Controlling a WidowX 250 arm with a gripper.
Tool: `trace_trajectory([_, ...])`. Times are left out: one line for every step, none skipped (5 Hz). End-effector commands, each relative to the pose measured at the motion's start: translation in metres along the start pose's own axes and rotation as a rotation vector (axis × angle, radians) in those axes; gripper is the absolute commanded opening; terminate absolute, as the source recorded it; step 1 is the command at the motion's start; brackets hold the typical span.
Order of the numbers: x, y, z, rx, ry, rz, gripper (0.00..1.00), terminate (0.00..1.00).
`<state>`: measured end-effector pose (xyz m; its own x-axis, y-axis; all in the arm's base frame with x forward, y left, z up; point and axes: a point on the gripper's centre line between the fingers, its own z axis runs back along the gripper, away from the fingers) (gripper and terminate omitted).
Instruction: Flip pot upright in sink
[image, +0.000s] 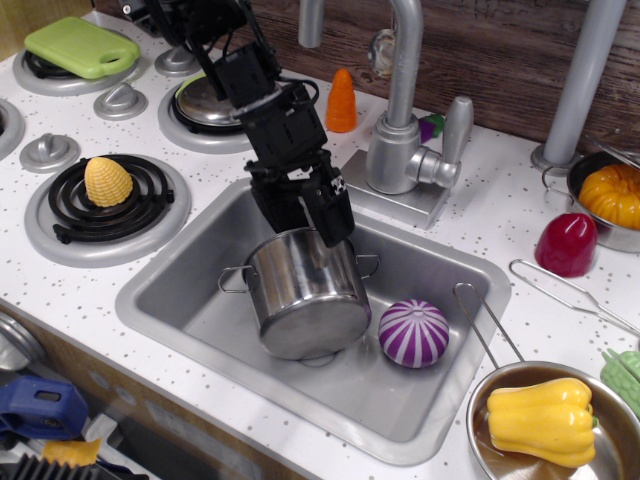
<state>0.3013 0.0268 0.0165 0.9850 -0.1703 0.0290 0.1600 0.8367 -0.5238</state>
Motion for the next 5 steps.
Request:
trace_trajectory([0.004, -0.013, 0.005, -0.017, -0.065, 0.008, 1.0, 0.0])
trace_trajectory([0.004, -0.015, 0.002, -0.016, -0.076, 0.032, 1.0, 0.0])
trace_trajectory([0.005, -0.013, 0.001, -0.033, -0.086, 0.031, 0.0, 0.0])
trace_trajectory([0.005, -0.018, 0.0, 0.016, -0.126, 0.044, 0.0, 0.0])
trace_trajectory([0.003, -0.038, 0.002, 0.132, -0.163, 0.093, 0.0, 0.0])
